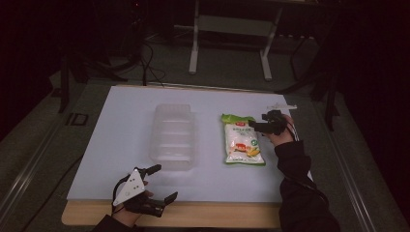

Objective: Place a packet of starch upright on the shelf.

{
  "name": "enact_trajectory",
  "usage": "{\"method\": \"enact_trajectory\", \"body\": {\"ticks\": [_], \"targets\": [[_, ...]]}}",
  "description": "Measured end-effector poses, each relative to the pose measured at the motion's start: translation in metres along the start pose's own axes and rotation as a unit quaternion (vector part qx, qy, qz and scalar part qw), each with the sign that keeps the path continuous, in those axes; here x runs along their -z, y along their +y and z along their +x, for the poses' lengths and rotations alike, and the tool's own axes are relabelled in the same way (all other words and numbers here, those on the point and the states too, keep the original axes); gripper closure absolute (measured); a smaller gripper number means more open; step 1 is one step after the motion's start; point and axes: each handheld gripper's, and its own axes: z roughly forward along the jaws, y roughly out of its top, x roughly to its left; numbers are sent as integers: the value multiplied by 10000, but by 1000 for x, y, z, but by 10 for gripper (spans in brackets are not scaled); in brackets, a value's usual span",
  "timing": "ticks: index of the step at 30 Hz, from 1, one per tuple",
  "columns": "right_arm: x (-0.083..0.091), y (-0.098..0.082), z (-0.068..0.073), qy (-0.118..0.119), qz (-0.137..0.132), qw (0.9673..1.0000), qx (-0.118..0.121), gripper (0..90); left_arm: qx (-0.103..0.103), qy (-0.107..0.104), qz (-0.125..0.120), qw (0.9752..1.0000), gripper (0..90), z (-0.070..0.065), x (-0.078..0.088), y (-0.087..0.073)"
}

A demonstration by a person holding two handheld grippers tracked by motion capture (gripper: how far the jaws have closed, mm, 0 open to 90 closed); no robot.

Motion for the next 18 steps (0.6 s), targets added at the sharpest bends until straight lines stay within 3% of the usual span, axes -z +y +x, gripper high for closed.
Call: {"method": "enact_trajectory", "body": {"ticks": [11, 18], "targets": [[-18, -15, -7, 8, 347, 9993, -117, 249, 8, -29, 40, 10000, 13, 0, -1, 0], [-27, -20, -6, 355, 534, 9972, -374, 247, 18, -50, 67, 10000, 13, 0, -2, -1]]}}
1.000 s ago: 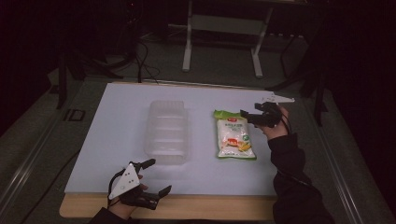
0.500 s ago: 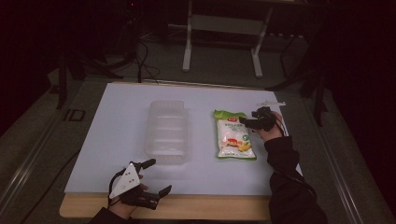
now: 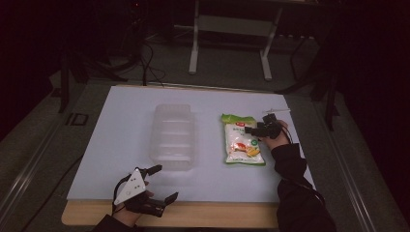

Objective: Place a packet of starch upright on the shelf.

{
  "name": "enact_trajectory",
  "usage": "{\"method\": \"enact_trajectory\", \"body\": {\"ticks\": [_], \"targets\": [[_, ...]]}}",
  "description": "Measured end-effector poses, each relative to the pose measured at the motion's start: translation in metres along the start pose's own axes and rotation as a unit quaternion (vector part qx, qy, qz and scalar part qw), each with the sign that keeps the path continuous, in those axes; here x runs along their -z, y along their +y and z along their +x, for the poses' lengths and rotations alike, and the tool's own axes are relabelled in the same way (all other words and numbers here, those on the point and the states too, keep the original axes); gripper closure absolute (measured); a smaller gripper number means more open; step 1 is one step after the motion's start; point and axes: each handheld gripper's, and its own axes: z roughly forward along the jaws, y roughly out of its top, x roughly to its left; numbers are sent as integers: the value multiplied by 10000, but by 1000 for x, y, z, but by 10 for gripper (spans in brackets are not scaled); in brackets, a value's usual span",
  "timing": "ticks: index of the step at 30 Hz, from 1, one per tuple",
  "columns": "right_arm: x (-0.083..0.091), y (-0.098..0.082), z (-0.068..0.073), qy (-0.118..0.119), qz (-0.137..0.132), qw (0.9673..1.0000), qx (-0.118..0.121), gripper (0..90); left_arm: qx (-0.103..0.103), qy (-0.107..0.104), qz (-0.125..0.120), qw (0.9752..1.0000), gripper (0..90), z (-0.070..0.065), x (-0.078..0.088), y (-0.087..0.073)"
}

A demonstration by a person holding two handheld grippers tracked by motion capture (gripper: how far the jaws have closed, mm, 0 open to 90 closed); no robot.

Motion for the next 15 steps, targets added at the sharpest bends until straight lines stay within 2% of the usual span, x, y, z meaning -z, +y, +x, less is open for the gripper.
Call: {"method": "enact_trajectory", "body": {"ticks": [4, 7, 12, 15], "targets": [[-5, 1, -2, 154, 127, 9995, -250, 247, 0, -1, 7, 10000, 13, 0, 0, 0], [-7, -1, -5, 343, 164, 9975, -594, 279, 6, -9, 10, 10000, 13, 0, 0, 0], [-7, 2, 2, 314, 316, 9974, -565, 400, -20, -29, 39, 10000, 13, 0, -1, 0], [-7, 4, 7, 198, 352, 9977, -543, 460, -19, -26, 40, 10000, 13, 0, -1, 0]]}}
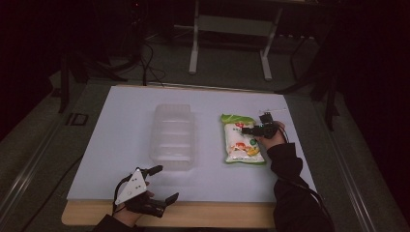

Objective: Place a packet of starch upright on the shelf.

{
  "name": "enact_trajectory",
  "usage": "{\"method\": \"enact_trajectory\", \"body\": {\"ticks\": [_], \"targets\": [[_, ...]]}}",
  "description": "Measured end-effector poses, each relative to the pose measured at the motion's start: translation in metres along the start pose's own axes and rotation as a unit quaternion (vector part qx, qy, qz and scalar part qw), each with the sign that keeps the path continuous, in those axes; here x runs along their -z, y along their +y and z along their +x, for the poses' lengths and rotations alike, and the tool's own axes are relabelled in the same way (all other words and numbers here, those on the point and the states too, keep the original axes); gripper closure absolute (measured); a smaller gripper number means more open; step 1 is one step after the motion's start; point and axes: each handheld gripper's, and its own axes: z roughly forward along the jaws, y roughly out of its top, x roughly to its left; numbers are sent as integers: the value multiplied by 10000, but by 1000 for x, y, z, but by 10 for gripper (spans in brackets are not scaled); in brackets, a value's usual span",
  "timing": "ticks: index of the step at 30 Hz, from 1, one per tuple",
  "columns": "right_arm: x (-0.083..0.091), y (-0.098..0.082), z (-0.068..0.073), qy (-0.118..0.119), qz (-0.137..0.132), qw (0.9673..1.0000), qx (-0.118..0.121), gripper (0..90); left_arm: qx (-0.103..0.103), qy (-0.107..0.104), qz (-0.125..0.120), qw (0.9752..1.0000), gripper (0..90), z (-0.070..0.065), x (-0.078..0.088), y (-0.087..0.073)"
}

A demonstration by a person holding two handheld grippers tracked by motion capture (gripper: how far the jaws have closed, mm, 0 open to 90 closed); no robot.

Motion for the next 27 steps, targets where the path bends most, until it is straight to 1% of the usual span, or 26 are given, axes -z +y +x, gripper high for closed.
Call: {"method": "enact_trajectory", "body": {"ticks": [2, 3, 5, 7, 8, 11, 13, 15, 16, 18, 20, 23, 26, 27], "targets": [[1, 0, 2, -4, -24, 10000, -80, 547, 4, -1, 3, 10000, 13, 0, 0, 0], [2, 1, 4, -52, -18, 10000, -39, 572, 4, -2, 10, 10000, 13, 0, 0, 0], [2, 1, 10, -178, -25, 9997, 155, 639, -6, -1, 20, 10000, 13, 0, -1, 0], [4, 3, 16, -312, 10, 9992, 235, 672, -10, -2, 14, 10000, 13, 0, -1, 0], [4, 3, 18, -377, 27, 9987, 343, 687, -14, 7, 11, 10000, 13, 0, 0, 0], [6, 5, 26, -557, 45, 9969, 547, 730, -5, 25, -18, 10000, 13, 0, 0, 0], [7, 6, 31, -685, 47, 9958, 613, 747, -1, 34, -19, 10000, 13, 0, 0, 0], [9, 6, 37, -800, 24, 9939, 760, 768, -10, 47, -16, 10000, 13, 0, 1, 0], [11, 6, 39, -828, 21, 9936, 770, 771, -12, 47, -12, 10000, 13, 0, 1, 0], [13, 6, 43, -866, -45, 9926, 852, 774, -17, 49, -19, 10000, 13, 0, 0, 0], [17, 5, 46, -835, -98, 9929, 843, 776, -11, 49, -16, 10000, 13, 0, 0, 0], [25, 3, 51, -806, -265, 9927, 852, 779, 2, 68, -19, 10000, 13, 1, 0, 0], [34, 1, 56, -707, -432, 9926, 888, 782, -9, 101, -9, 9999, 13, 1, 0, 0], [39, 0, 59, -654, -530, 9924, 903, 783, -4, 100, -9, 9999, 13, 1, 0, 0]]}}
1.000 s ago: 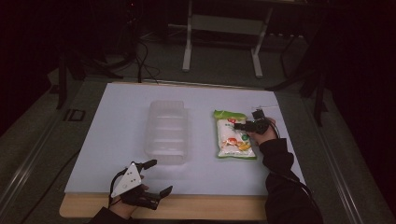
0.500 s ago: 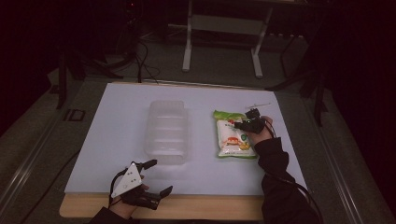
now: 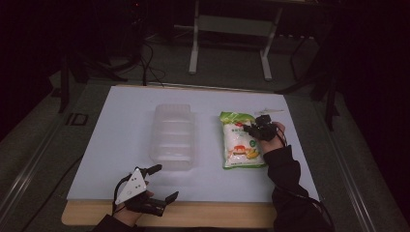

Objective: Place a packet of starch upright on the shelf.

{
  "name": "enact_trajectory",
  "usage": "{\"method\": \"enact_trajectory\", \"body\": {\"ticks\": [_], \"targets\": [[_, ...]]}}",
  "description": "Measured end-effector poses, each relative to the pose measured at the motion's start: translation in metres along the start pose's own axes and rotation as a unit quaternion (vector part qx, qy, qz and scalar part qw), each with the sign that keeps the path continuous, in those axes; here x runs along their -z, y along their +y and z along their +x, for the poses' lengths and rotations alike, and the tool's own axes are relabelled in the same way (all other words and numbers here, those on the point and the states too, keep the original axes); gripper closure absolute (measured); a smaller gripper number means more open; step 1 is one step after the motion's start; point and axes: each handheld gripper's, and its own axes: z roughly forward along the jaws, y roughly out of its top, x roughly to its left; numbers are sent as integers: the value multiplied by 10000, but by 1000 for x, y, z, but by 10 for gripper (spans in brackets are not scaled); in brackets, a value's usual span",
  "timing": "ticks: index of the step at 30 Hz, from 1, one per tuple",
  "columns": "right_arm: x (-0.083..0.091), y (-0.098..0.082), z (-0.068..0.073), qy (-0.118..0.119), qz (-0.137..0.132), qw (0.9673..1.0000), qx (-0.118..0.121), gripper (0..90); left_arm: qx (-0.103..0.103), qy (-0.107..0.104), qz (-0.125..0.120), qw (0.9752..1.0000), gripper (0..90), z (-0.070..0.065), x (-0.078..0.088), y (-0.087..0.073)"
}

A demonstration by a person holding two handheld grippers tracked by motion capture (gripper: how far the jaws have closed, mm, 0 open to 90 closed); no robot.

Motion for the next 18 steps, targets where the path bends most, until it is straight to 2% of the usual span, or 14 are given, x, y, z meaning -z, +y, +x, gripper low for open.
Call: {"method": "enact_trajectory", "body": {"ticks": [4, 6, 7, 11, 15, 18], "targets": [[16, 2, 5, 180, -284, 9994, 45, 788, -19, 33, -72, 10000, 13, 0, 0, 0], [25, 3, 10, 241, -389, 9989, 128, 790, -156, 140, -17, 9998, 14, -1, 0, 0], [29, 3, 13, 289, -411, 9986, 176, 790, -156, 100, -22, 9998, 14, -2, 0, 0], [43, 2, 20, 437, -435, 9976, 328, 804, -33, -72, -146, 9999, 13, -6, 0, 3], [58, 0, 26, 523, -581, 9963, 344, 808, -31, -8, -101, 9999, 14, -8, -1, 7], [69, 0, 30, 533, -695, 9954, 398, 809, 91, 66, -67, 9999, 14, -8, -2, 10]]}}
